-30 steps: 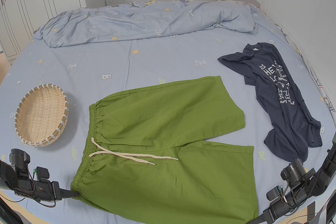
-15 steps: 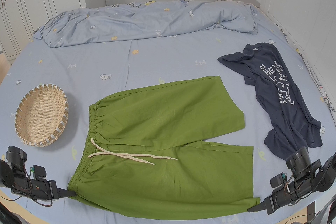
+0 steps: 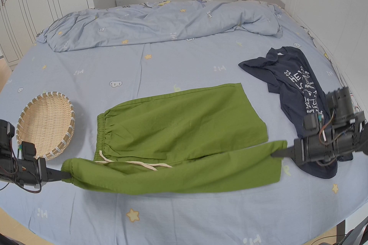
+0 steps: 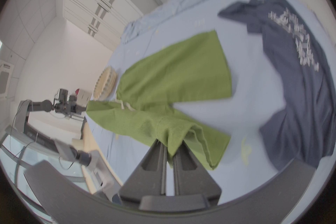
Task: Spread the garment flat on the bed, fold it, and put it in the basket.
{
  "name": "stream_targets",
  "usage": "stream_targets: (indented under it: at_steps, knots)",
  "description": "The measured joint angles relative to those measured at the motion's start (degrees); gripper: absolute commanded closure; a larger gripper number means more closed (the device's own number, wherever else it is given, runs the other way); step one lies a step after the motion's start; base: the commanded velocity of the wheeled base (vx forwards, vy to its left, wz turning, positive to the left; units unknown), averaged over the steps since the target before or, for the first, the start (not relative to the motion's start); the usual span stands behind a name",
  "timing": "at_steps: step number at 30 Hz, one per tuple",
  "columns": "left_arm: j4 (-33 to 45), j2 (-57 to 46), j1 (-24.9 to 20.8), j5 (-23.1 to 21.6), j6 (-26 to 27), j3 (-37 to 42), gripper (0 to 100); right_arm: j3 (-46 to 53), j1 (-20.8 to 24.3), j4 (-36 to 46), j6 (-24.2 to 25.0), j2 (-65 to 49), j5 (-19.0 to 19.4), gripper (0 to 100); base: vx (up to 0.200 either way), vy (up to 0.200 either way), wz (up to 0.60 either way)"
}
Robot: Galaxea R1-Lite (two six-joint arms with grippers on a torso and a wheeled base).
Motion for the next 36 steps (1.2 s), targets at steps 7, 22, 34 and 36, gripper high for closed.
stream_targets:
  at_steps: [7,22,34,36]
  knots:
    - [1.5,2.49,-2.18,-0.4,-1.87,-9.4,100,-16.63,0.37,1.89,0.95,4.36,-5.77,100,0.0,0.0,0.0]
    - [-0.02,15.74,-7.44,3.13,-19.47,-28.1,100,-32.95,0.2,0.27,2.84,15.42,-11.28,100,0.0,0.0,0.0]
    - [-7.07,20.82,-15.27,10.52,-25.32,-36.28,100,-37.28,-0.46,-2.44,2.62,18.44,-14.84,100,0.0,0.0,0.0]
    - [-7.17,21.53,-15.36,10.54,-24.97,-37.08,100,-38.42,-0.55,-2.6,2.46,18.86,-15.06,100,0.0,0.0,0.0]
